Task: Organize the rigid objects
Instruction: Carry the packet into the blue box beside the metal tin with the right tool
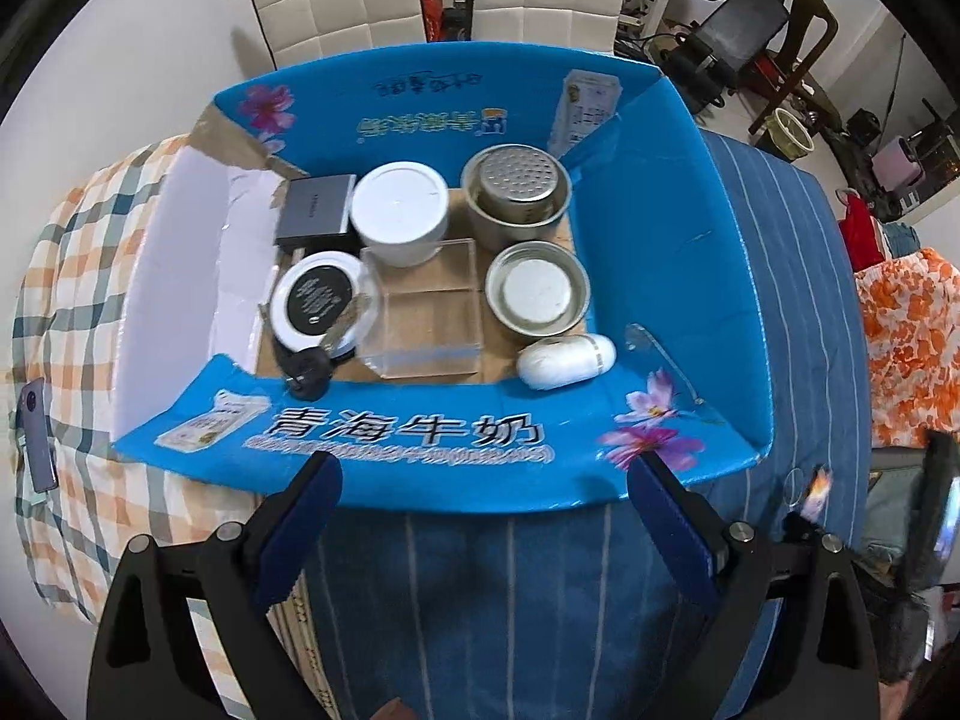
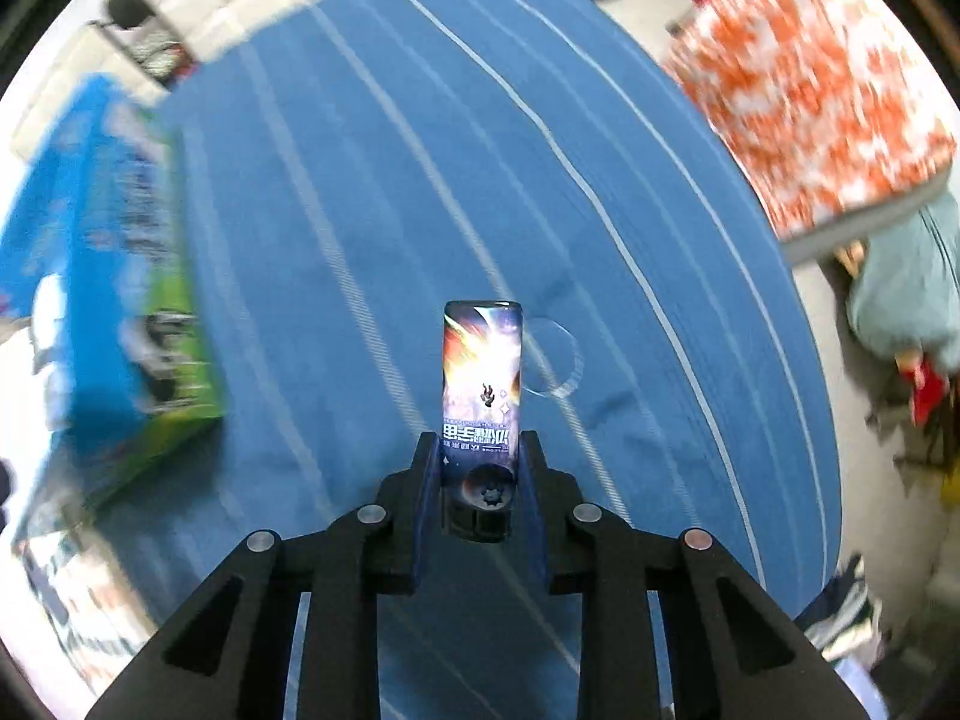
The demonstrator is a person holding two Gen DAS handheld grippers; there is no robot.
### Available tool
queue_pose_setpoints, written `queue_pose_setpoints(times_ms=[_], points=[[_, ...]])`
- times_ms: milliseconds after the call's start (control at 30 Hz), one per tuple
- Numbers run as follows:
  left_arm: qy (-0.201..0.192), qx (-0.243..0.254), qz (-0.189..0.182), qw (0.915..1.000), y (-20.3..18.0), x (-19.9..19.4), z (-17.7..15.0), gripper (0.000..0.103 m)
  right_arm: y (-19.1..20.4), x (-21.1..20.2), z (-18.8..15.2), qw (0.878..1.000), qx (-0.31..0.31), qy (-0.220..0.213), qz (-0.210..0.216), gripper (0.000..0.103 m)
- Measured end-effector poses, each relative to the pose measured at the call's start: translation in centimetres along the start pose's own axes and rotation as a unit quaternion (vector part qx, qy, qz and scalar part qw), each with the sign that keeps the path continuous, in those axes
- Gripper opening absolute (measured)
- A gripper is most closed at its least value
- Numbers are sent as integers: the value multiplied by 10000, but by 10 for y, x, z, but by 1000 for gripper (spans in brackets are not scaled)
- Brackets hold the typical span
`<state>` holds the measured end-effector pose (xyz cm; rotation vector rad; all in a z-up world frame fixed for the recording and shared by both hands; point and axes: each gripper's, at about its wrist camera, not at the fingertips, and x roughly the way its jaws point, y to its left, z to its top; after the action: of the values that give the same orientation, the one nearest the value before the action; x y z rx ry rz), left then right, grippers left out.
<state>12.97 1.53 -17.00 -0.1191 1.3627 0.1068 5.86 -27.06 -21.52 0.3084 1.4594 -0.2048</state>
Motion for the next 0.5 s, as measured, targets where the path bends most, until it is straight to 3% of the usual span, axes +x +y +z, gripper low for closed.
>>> queue_pose_setpoints(times_ms=[233, 500], points=[[-243, -65, -166, 9995, 27, -35, -1, 98, 73, -89, 1, 9925, -715, -667, 729, 27], [-717, -119, -42, 9973, 60, -83, 11, 98, 143, -118, 7, 9740, -1561, -775, 1448, 27]])
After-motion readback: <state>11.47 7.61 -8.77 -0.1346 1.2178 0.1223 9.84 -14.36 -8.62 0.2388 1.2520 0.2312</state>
